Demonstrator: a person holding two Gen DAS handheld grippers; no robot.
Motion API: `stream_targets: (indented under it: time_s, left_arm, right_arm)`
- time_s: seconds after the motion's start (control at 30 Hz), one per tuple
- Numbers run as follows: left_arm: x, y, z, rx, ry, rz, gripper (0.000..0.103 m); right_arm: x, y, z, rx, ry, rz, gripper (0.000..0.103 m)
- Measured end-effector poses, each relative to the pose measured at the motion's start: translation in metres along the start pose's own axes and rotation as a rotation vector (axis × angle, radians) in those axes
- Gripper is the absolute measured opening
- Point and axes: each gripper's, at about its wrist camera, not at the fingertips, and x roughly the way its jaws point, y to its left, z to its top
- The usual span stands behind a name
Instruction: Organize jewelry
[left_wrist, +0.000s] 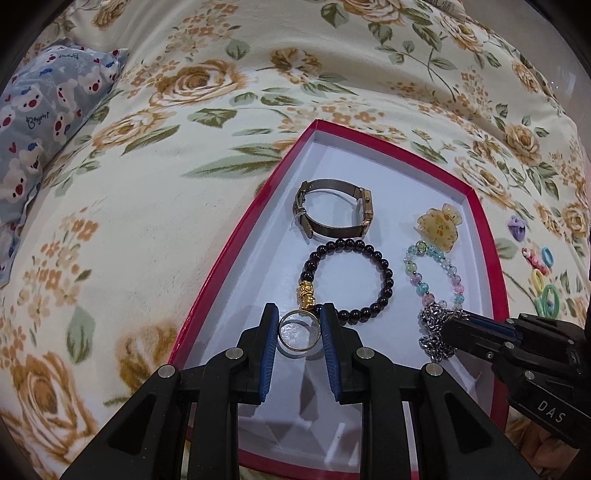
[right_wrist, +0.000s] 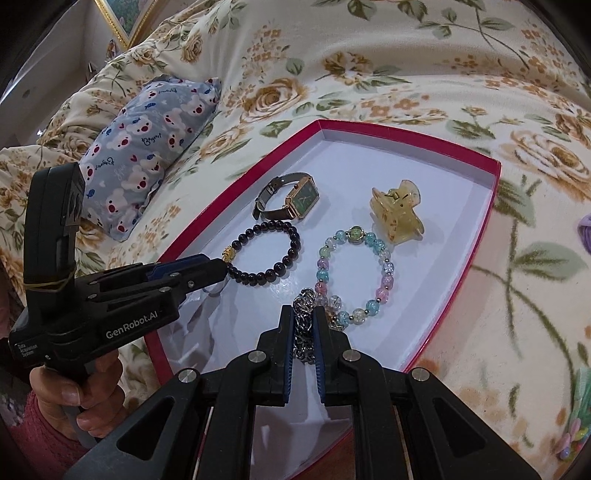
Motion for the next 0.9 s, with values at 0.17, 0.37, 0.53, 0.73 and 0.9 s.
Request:
stream_targets:
  time_s: [0.17, 0.37, 0.53, 0.73, 0.9]
  left_arm:
    - [-0.001, 0.002, 0.000, -0.016, 0.002, -0.013, 0.023]
    - [-0.003, 0.005, 0.001, -0.030, 0.012, -0.031, 0.026]
    - [-0.012, 0.006, 0.000, -0.046, 0.005, -0.040, 0.027]
    - [-0.034, 0.001, -0.006, -0.055, -0.031, -0.055, 0.038]
    - [-0.053, -0.010, -0.013, -0.049, -0.056, -0.076, 0.041]
  right_arm:
    - [0.000, 0.000, 0.000, 0.006, -0.001, 0.008, 0.014]
    - [-0.008, -0.002, -0.001, 0.021, -0.021, 0.022, 0.016]
    - [-0.028, -0.003, 0.000, 0.036, -0.060, 0.026, 0.019]
    - [-0.068, -0.011, -0.008, 0.063, -0.131, 0.016, 0.031]
    - [-0.097, -0.025, -0.019, 0.097, -0.168, -0.012, 0.032]
